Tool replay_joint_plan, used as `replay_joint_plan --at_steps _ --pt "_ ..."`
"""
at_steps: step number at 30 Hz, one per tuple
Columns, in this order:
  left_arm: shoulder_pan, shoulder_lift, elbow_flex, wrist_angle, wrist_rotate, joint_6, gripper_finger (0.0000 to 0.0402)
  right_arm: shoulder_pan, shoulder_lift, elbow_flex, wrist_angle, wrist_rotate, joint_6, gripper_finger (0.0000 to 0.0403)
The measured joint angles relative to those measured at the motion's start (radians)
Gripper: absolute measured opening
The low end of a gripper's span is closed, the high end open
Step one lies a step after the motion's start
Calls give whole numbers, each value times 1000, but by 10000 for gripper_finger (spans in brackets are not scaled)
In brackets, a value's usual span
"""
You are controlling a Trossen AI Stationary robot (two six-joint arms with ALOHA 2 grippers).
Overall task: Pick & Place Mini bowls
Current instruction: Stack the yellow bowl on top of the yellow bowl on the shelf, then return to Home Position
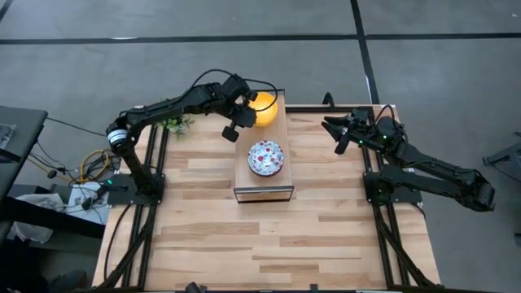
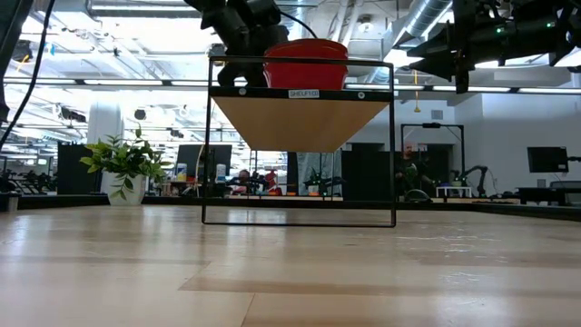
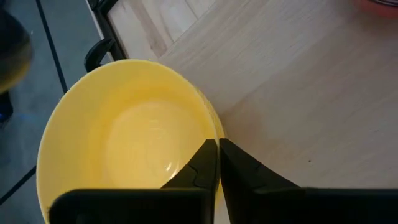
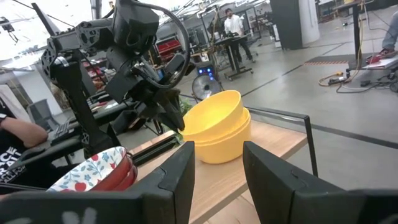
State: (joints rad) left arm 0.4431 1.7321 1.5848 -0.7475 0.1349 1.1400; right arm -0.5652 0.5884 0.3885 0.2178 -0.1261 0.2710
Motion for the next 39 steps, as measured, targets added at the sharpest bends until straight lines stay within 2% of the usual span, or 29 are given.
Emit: replay_joint_plan --at_steps 15,27,31,39 --pt "0 -4 0 7 0 2 55 0 0 0 0 0 0 124" --pt "-11 -127 0 15 -28 -21 70 0 0 0 0 1 0 124" --pt "-21 -190 0 15 -28 -168 70 0 0 0 0 1 0 124" --pt "4 -319 0 -10 -29 -681 71 0 0 0 -5 1 0 124"
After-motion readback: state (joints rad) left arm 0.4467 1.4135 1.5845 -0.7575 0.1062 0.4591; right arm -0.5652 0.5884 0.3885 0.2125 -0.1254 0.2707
